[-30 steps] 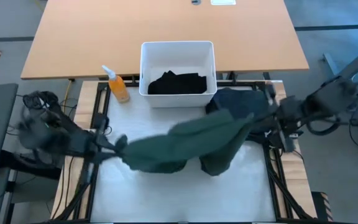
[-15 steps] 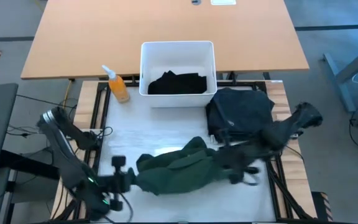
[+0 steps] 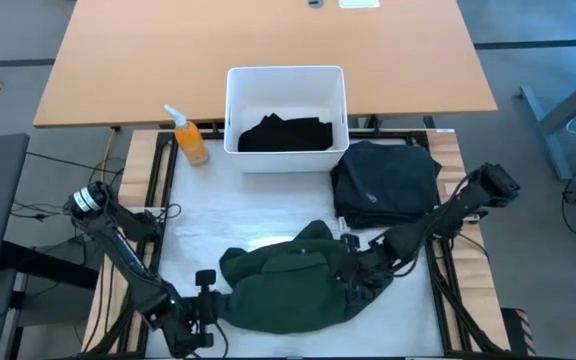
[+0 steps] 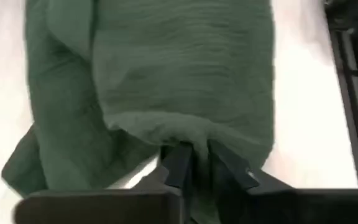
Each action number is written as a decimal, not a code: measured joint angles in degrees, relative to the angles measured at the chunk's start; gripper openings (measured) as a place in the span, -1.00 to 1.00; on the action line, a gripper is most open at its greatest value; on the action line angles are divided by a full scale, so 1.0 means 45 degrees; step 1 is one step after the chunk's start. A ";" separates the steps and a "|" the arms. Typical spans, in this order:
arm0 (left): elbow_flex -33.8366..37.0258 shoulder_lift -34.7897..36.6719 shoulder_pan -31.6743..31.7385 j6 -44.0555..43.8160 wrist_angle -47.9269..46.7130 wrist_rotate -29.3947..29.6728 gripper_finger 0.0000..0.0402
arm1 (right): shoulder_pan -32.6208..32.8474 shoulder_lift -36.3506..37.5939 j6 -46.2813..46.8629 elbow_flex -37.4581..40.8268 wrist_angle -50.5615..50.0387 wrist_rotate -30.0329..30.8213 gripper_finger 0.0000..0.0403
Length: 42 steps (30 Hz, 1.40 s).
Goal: Fold laundry
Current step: Fold the green polo shirt from the white laundry organizer
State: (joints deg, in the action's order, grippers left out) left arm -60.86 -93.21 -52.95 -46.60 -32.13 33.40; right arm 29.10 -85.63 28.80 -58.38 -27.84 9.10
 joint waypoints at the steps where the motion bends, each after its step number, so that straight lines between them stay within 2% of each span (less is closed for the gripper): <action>1: -0.0132 0.0055 0.0100 0.0221 -0.0165 -0.0081 -0.70 | 0.0038 0.0011 0.0036 0.0072 0.0215 0.0004 -0.91; 6: -0.1098 0.0180 0.0903 0.1688 -0.0319 -0.0151 -0.34 | 0.0050 0.0011 -0.0035 0.0275 0.0510 0.0031 -0.91; 12: -0.2337 0.0175 0.1993 0.3519 -0.0232 -0.0966 0.04 | 0.0040 0.0016 -0.0456 0.0275 0.0815 0.0088 -0.91; 15: -0.2512 0.0172 0.2606 0.5412 0.1184 -0.0552 0.14 | 0.0040 0.0016 -0.0516 0.0275 0.0994 0.0314 -0.89; 21: -0.2522 -0.1148 0.4574 0.9351 0.5506 -0.1132 0.16 | 0.0030 0.0016 -0.0802 0.0275 0.1329 0.0340 -0.90; 26: -0.2522 -0.2549 0.5902 1.1349 0.8731 -0.2646 0.16 | 0.0030 0.0016 -0.0836 0.0270 0.1399 0.0342 -0.89; 31: -0.2522 -0.3287 0.6922 1.1564 1.0042 -0.3423 0.16 | 0.0030 0.0016 -0.0861 0.0270 0.1346 0.0340 -0.89; 36: -0.2569 -0.3830 0.7609 1.0960 1.0875 -0.4823 0.16 | 0.0004 0.0016 -0.1264 0.0266 0.1340 0.0342 -0.89; 42: -0.2595 -0.3910 0.7861 1.0854 1.0743 -0.5098 0.16 | -0.0170 0.0011 -0.1569 0.0260 0.1466 0.0337 -0.89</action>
State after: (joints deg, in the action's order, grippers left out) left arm -72.53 -110.80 -17.58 2.24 16.22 10.46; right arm 28.33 -85.58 21.74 -57.21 -21.24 10.61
